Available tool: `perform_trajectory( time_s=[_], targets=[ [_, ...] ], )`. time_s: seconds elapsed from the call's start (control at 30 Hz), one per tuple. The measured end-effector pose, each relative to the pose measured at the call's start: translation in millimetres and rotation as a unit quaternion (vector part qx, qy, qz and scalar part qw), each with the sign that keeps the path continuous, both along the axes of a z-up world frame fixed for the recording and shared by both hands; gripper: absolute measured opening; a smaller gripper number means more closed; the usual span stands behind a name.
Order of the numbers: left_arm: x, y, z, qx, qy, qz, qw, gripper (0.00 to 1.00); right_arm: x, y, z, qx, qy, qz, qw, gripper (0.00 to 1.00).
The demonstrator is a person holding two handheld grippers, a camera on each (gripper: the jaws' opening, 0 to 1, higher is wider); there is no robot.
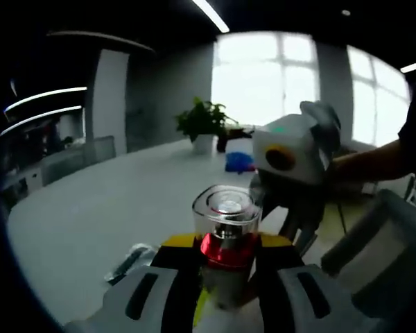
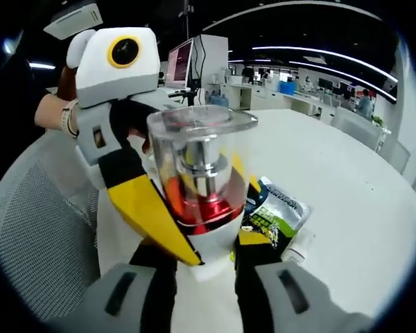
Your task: Arrange the skincare products in the storage area until every visible bottle or jar stands upright without overlapping.
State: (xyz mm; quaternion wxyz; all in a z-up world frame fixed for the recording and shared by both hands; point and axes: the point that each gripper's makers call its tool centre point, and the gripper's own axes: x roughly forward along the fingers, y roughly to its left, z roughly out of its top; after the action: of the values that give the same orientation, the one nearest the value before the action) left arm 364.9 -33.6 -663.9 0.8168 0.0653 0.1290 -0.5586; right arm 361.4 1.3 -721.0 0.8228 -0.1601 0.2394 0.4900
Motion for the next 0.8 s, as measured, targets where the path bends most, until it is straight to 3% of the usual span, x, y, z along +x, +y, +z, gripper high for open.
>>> perform_trajectory(
  time_s=[0.6, 0.8],
  targets=[
    [-15.4, -8, 0.6, -0.002, -0.015, -0.003, 0.9999, 0.28, -14, -9, 1.4, 0.002, -0.007, 0.027, 0.9996, 0.31],
    [-15.7, -4, 0.6, -0.004, -0.012, 0.007, 0.9999, 0.28, -15, -6, 1.9, -0.004, -0.025, 0.041, 0.9989, 0.31]
  ],
)
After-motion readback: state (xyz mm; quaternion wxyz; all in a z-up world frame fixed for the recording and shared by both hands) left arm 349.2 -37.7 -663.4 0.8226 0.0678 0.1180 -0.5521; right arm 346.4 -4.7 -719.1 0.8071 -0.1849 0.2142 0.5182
